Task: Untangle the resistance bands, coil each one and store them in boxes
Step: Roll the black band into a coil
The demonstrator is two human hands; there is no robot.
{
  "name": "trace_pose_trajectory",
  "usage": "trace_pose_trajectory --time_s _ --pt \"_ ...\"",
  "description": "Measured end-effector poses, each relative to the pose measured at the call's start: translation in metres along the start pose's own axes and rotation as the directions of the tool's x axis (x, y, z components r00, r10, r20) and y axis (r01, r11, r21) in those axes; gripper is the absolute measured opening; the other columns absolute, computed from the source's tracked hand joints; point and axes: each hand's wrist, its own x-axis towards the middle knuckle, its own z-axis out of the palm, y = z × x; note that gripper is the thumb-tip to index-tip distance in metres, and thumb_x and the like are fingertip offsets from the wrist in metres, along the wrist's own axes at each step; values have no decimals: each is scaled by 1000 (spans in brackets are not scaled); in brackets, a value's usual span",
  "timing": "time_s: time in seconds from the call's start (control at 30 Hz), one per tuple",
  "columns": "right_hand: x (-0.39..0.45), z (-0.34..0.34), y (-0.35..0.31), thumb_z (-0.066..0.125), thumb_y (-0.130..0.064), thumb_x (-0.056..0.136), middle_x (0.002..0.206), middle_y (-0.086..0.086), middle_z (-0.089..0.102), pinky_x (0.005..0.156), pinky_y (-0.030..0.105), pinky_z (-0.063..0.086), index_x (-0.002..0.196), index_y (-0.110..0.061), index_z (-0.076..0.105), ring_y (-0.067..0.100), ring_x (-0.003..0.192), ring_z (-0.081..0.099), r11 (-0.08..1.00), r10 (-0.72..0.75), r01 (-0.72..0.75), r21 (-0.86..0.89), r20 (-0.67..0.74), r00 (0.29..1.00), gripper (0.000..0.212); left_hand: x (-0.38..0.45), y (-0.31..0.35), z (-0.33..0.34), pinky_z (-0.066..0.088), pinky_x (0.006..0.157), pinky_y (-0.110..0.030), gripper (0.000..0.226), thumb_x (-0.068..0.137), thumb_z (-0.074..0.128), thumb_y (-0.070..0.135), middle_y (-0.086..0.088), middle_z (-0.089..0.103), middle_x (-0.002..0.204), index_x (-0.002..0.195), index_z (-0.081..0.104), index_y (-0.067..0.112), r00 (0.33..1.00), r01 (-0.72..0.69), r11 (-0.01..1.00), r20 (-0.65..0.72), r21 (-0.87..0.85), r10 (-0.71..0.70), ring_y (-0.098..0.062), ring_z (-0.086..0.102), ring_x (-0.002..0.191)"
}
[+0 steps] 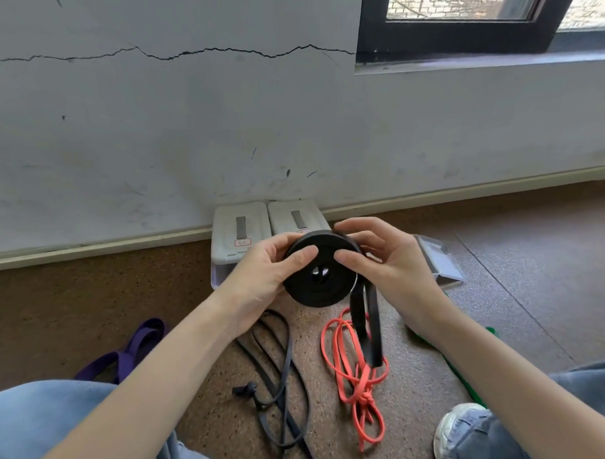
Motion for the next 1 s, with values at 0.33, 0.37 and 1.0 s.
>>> trace_pose_trajectory --time_s 0.33,0.37,1.0 --pt "1 -1 1 72 -12 77 91 4 74 73 28 56 102 -17 54 19 84 71 987 109 -107 123 -6 994 31 1 -1 8 55 81 -31 29 75 61 27 -8 71 99 100 65 13 991 -65 995 -123 -79 55 -17 68 93" --pt "2 -1 0 72 -12 76 92 5 73 75 29 56 101 -18 52 19 85 71 982 131 -129 137 -8 991 32 3 3 5 56 79 -31 29 74 60 26 -7 72 95 99 64 12 988 -86 983 -140 -165 63 -16 68 89" --pt "-17 16 13 67 -2 81 93 8 72 79 27 56 93 -7 52 18 86 70 981 122 -105 162 -100 987 20 3 -2 -7 55 77 -25 25 71 66 27 -1 72 97 95 64 18 982 -182 961 -83 -207 168 -15 67 96"
